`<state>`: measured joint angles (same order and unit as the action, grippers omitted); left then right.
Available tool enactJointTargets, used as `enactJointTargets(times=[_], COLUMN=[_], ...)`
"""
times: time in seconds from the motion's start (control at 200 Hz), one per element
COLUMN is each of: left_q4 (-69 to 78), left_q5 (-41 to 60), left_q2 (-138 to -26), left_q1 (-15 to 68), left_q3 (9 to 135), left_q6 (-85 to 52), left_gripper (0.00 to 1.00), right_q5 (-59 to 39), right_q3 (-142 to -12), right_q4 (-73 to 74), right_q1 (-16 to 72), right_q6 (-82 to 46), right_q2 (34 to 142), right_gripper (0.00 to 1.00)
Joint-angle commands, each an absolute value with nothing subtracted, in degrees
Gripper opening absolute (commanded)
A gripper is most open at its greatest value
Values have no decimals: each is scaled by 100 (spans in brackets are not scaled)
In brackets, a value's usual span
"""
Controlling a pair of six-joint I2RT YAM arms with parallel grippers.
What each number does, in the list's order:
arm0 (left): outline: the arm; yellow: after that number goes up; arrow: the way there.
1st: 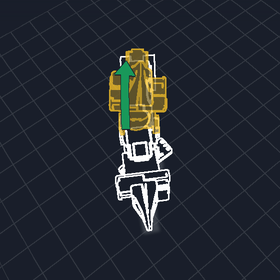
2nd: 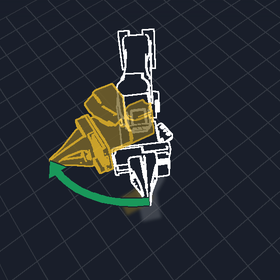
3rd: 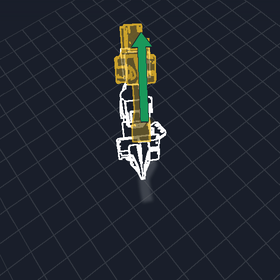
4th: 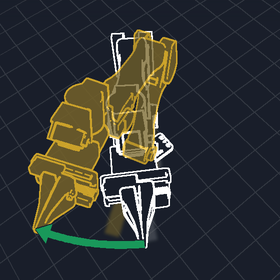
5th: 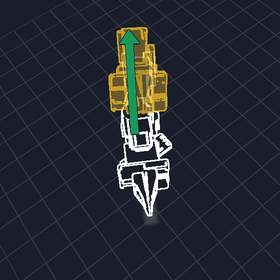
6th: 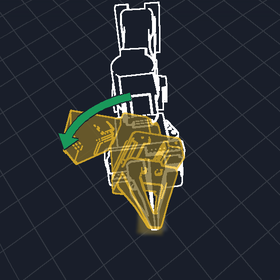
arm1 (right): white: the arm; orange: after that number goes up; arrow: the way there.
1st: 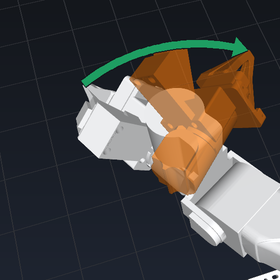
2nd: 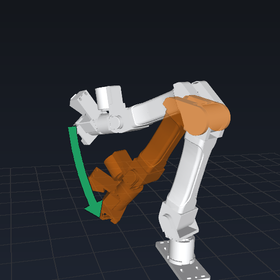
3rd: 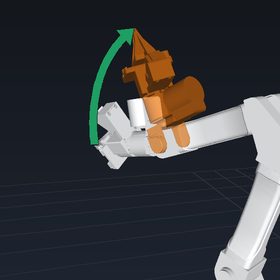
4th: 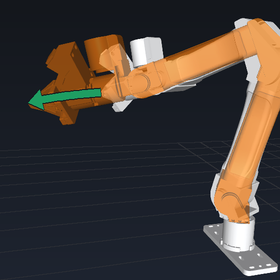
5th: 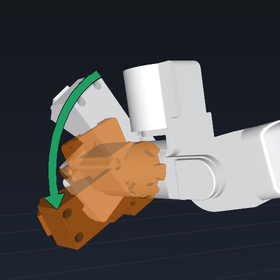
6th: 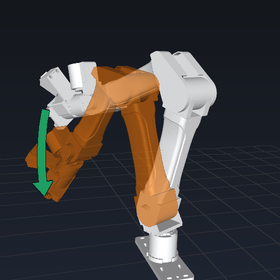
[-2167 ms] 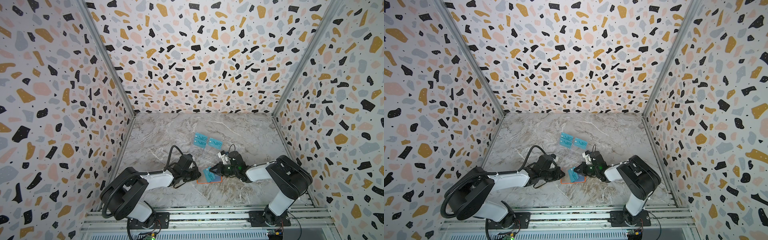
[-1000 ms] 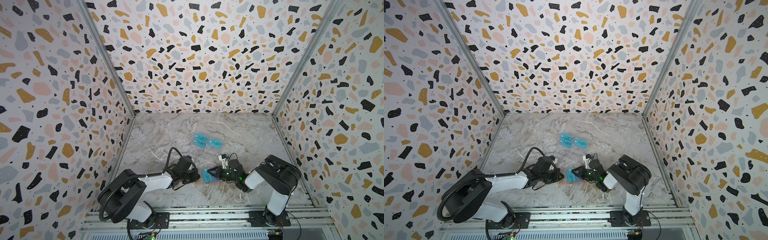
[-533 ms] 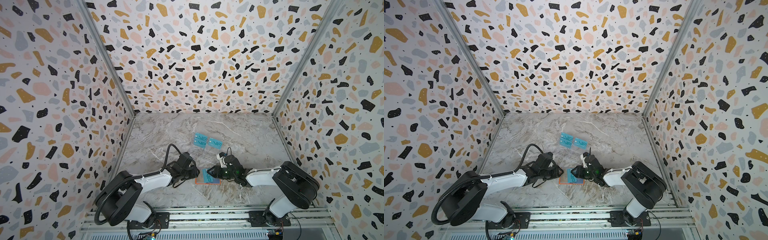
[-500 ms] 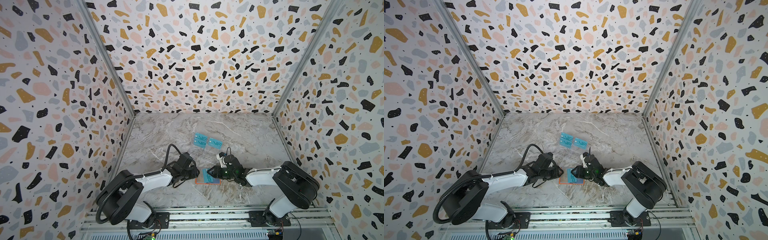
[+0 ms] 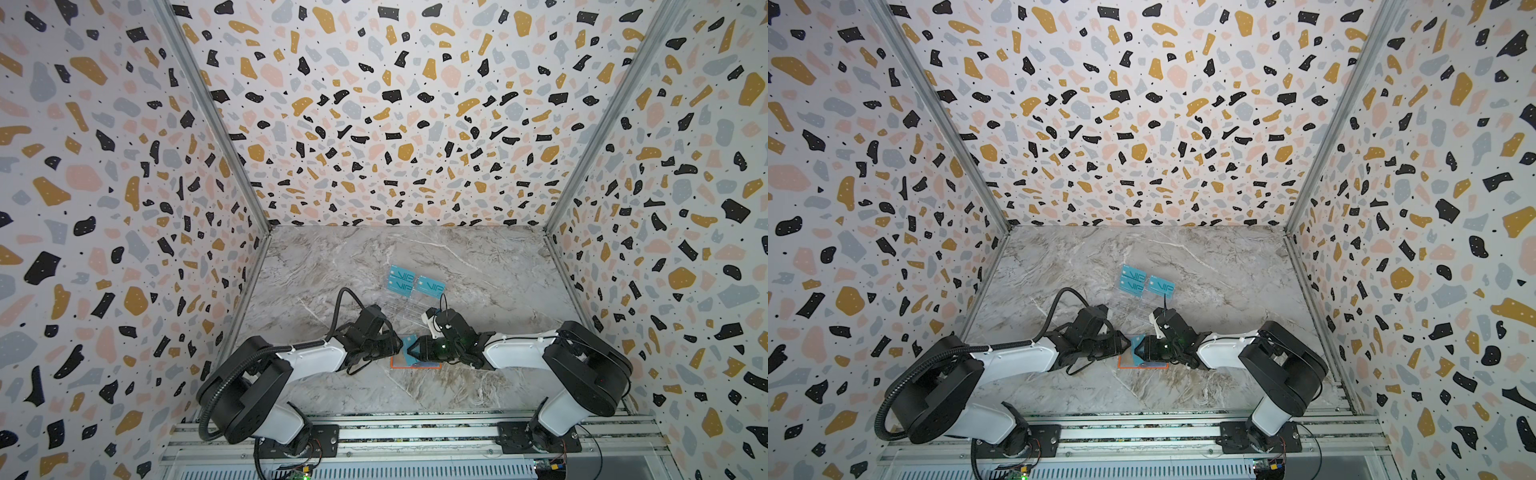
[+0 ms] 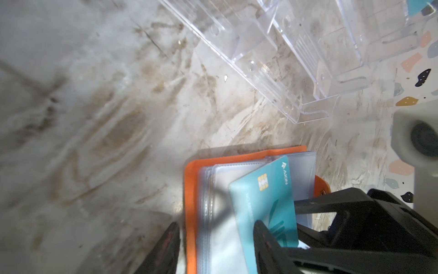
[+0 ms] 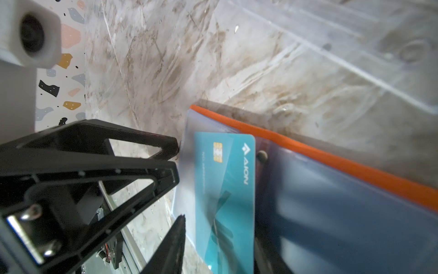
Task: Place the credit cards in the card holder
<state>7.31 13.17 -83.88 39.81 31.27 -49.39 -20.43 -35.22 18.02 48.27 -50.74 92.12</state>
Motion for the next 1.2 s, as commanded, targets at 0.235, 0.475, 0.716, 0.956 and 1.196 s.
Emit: enactJointTargets(times=[0.235, 0.475, 0.716, 0.956, 1.196], left_q4=[921, 932, 940, 1002, 1080], left_q5=[1461, 1492, 1511, 1496, 1505], left_q2=[-8226, -8237, -8232, -8226, -8252], left_q1=[3990, 3990, 4042, 4111, 4112], left_q3=[2845, 2883, 2909, 2883, 2865], left_q6=[-5253, -5256, -5314, -5380, -5414], left_gripper=[47, 45, 42, 38, 37], right_q5=[-1542, -1679, -1611, -1387, -1354], right_q3=[-3615, -3704, -3801, -3800, -4155], right_q4=[795, 615, 424, 447, 446], right_q1=[4922, 4955, 5162, 5339, 5385], right_q6=[-5089, -4921, -4930, -5016, -4625], right_q2=[8720, 8849, 8871, 8834, 9095], right_gripper=[47, 48, 47, 47, 47])
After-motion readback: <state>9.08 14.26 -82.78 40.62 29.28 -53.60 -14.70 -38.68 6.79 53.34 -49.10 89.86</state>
